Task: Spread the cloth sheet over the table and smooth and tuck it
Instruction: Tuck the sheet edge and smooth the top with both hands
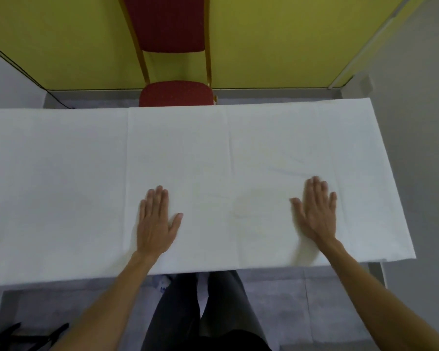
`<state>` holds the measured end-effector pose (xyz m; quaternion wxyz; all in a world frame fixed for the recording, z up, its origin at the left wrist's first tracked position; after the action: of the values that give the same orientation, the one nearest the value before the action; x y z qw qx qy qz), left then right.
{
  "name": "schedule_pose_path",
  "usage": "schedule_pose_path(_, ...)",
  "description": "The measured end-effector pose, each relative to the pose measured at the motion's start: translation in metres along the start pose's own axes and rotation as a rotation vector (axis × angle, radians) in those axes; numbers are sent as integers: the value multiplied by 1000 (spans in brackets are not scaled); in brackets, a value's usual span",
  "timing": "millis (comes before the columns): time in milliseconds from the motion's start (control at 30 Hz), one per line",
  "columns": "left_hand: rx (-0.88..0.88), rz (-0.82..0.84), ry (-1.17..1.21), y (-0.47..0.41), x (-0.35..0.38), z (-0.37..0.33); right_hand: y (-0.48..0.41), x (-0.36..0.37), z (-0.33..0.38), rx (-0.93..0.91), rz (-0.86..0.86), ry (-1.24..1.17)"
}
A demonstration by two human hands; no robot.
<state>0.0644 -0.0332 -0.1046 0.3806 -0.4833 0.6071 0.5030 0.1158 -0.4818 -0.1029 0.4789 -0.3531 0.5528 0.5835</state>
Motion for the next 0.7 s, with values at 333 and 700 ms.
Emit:
schedule_pose_path(333,114,32,87,11,-1,-8,52,36,212,-331,18,-101)
schedule_pose_path(700,68,69,7,72,-39,225,57,51,225,-98,21,11)
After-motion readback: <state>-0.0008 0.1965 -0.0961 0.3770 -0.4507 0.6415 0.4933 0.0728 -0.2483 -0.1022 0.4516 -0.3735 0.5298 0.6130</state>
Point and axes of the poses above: each hand's wrist, its own y-axis away from the middle knuckle, its own x-axis out of the palm, z = x × y, the point moved 7 cm from there along -y, towards the middle knuckle, and after that the axes turned 6 degrees about z, right-handed, at the moved point
